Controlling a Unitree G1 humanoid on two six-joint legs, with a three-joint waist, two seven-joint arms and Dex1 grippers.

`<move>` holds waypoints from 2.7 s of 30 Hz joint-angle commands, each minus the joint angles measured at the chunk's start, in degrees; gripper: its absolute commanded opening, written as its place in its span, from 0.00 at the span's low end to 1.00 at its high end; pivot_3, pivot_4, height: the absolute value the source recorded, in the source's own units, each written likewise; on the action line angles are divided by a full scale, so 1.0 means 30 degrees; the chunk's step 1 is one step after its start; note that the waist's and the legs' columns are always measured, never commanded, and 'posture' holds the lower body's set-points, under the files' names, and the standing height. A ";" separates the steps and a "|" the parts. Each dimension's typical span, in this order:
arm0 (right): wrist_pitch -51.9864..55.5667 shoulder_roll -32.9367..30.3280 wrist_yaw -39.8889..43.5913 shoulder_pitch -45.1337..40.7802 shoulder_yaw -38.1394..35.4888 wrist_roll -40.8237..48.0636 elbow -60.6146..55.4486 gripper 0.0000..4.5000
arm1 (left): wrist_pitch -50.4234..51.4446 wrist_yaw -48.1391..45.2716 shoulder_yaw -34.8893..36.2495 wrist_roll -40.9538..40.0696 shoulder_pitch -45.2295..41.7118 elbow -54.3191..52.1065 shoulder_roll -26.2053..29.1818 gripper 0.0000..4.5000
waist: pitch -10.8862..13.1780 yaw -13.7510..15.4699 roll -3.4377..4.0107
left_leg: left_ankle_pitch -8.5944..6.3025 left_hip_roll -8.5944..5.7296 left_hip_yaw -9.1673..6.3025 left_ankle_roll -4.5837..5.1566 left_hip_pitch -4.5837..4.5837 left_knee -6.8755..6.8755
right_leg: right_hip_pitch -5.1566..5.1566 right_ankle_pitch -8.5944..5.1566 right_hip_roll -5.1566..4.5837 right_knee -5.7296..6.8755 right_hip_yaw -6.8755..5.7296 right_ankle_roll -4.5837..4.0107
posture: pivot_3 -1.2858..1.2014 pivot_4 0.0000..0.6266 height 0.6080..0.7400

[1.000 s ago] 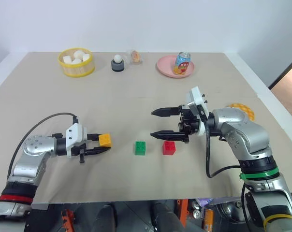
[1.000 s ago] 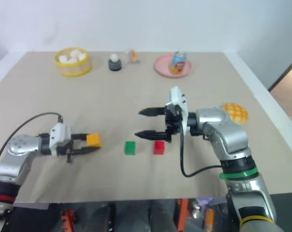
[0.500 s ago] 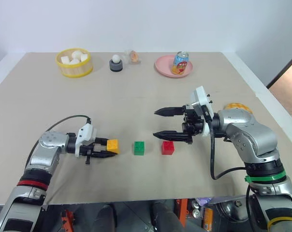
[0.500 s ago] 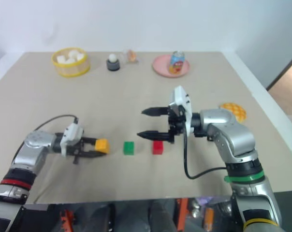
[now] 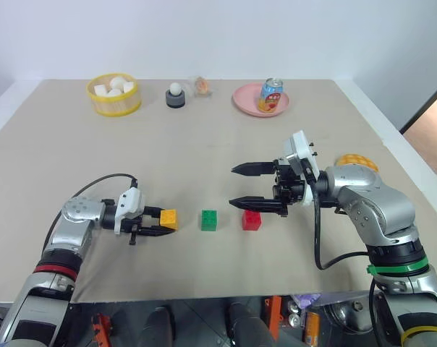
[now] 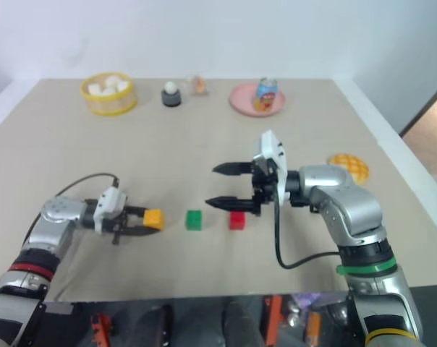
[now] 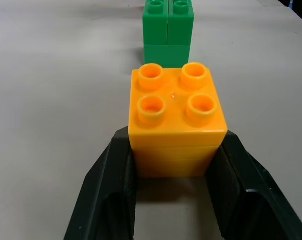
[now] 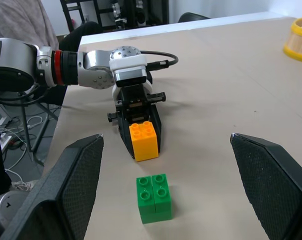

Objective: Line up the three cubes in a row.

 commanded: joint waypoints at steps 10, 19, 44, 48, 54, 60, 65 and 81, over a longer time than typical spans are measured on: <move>-0.0350 -0.0081 0.0185 -0.0460 -0.0435 0.0201 -0.0335 0.93 | 0.0324 -0.0048 0.0138 0.0076 -0.0014 -0.0192 -0.0209 0.87 | -0.0003 0.0001 0.0004 | 0.0001 0.0000 0.0002 0.0002 0.0000 0.0014 | 0.0009 0.0006 -0.0002 0.0001 0.0001 0.0002 | 0.52 0.24 1.00; -0.0409 0.0029 0.0248 -0.0630 -0.0399 0.0204 -0.0084 0.93 | 0.1009 0.0037 0.0440 -0.0309 0.0475 -0.1581 -0.0188 0.96 | -0.0002 0.0000 0.0005 | 0.0001 0.0000 -0.0001 0.0000 -0.0008 0.0010 | 0.0004 0.0000 0.0001 0.0001 0.0001 0.0015 | 0.52 0.24 1.00; -0.0409 -0.0122 0.0853 -0.1183 -0.0356 0.0092 0.0799 0.93 | 0.2544 0.1293 0.1241 -0.1601 0.0754 -0.4933 0.0061 0.96 | -0.0002 -0.0010 0.0004 | 0.0000 0.0001 -0.0003 0.0000 -0.0009 0.0009 | 0.0002 0.0022 0.0004 0.0004 0.0002 0.0053 | 0.52 0.24 1.00; -0.0534 -0.0016 0.0966 -0.1380 -0.0267 -0.0041 0.1101 0.93 | 0.3817 0.1748 0.1457 -0.2252 0.0896 -0.6510 0.0140 0.96 | -0.0001 -0.0022 0.0005 | 0.0000 0.0002 -0.0004 0.0000 -0.0010 0.0009 | 0.0002 0.0020 0.0004 0.0005 0.0001 0.0053 | 0.52 0.24 1.00; -0.0729 0.0176 0.1011 -0.1545 -0.0127 -0.0228 0.1344 0.93 | 0.8364 0.5709 0.3791 -0.5153 -0.0861 -0.9034 -0.0406 0.96 | 0.0000 -0.0022 0.0002 | 0.0002 0.0003 -0.0016 0.0001 -0.0013 0.0021 | 0.0004 0.0035 0.0011 0.0013 0.0001 0.0076 | 0.52 0.24 1.00; -0.1330 -0.0009 0.0386 -0.1422 -0.0823 -0.0823 0.2312 0.93 | 1.2571 1.1113 0.7081 -0.7733 -0.1729 -1.1234 -0.0222 0.96 | 0.0000 -0.0099 0.0003 | 0.0000 0.0002 -0.0020 0.0000 -0.0007 0.0033 | 0.0015 0.0043 0.0013 0.0013 0.0004 0.0110 | 0.52 0.24 1.00; -0.2582 0.0433 -0.1499 -0.1563 -0.1451 -0.2080 0.4275 0.93 | 1.3921 1.4672 0.8425 -0.6881 0.0766 -1.2583 0.0293 0.96 | -0.0001 -0.0119 0.0004 | 0.0000 0.0006 -0.0022 0.0000 0.0006 0.0018 | 0.0011 0.0041 0.0020 0.0014 0.0005 0.0104 | 0.52 0.24 1.00; -0.4865 0.3034 -1.1767 0.2659 -0.5054 -0.4971 0.5288 0.93 | 1.4011 2.5181 0.9859 -0.4774 0.9585 -1.9835 -0.5119 0.96 | -0.0008 0.0305 -0.0016 | 0.0059 -0.0018 -0.0015 -0.0076 0.0010 0.0025 | 0.0019 0.0059 0.0004 0.0006 0.0020 0.0019 | 0.52 0.24 1.00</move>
